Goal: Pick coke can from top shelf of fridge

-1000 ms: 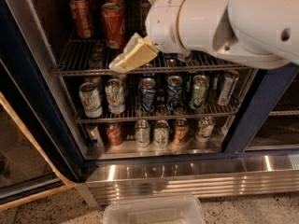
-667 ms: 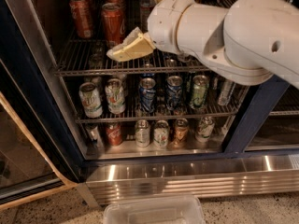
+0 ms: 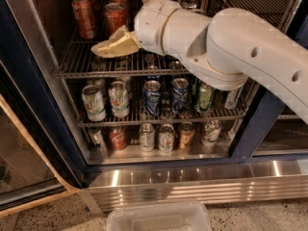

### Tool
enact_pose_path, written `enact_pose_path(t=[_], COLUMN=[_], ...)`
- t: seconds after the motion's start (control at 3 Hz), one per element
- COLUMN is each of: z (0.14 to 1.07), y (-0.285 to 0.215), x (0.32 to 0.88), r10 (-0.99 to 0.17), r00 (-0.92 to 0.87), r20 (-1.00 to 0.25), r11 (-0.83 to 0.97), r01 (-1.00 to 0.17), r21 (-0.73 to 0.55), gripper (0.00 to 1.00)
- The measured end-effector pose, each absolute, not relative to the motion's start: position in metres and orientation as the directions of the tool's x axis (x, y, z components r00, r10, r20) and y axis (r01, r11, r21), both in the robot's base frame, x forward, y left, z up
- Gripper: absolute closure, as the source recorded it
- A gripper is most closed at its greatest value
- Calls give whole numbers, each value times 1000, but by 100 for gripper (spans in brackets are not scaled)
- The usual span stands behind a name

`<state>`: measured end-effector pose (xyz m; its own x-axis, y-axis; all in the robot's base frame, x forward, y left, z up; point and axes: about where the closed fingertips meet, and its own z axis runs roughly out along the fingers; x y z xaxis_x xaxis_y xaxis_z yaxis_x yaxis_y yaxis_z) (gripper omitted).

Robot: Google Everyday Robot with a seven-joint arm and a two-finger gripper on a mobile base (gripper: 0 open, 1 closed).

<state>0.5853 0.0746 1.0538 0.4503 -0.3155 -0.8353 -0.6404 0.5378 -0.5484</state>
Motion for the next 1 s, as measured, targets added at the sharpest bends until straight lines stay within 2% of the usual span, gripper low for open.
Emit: enact_pose_path(t=[0.33,1.0], z=[1050,1044], y=[88,130], x=[586,592], r10=[-296,-175], r00=[443,385], r20=[-846,-906], r11=[506,452], r01=[-679,-786], r21=[-532,-421], gripper=[0,0])
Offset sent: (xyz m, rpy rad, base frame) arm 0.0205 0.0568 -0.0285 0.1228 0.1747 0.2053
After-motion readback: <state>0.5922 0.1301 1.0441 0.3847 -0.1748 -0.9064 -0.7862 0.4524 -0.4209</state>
